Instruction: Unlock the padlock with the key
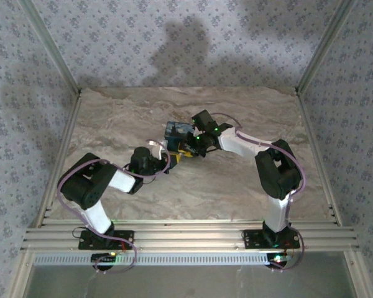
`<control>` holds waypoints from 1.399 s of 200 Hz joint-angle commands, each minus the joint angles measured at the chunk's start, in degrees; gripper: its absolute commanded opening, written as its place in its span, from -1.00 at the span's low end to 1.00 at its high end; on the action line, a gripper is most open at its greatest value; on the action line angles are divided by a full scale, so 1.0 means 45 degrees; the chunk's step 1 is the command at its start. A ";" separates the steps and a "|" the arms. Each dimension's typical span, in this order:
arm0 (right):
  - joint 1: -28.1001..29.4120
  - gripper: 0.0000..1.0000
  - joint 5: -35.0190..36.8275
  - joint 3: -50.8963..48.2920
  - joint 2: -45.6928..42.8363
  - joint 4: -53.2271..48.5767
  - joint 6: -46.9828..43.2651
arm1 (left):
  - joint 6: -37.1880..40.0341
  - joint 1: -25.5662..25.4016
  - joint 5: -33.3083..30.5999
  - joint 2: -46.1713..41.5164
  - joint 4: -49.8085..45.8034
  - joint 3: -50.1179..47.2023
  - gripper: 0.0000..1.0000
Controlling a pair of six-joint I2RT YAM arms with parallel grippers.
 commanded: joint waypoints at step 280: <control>-0.0063 -1.00 -0.1552 -0.0632 0.0773 0.0850 0.0256 | -0.3039 0.1469 0.2365 0.1035 0.4189 -0.1225 -0.28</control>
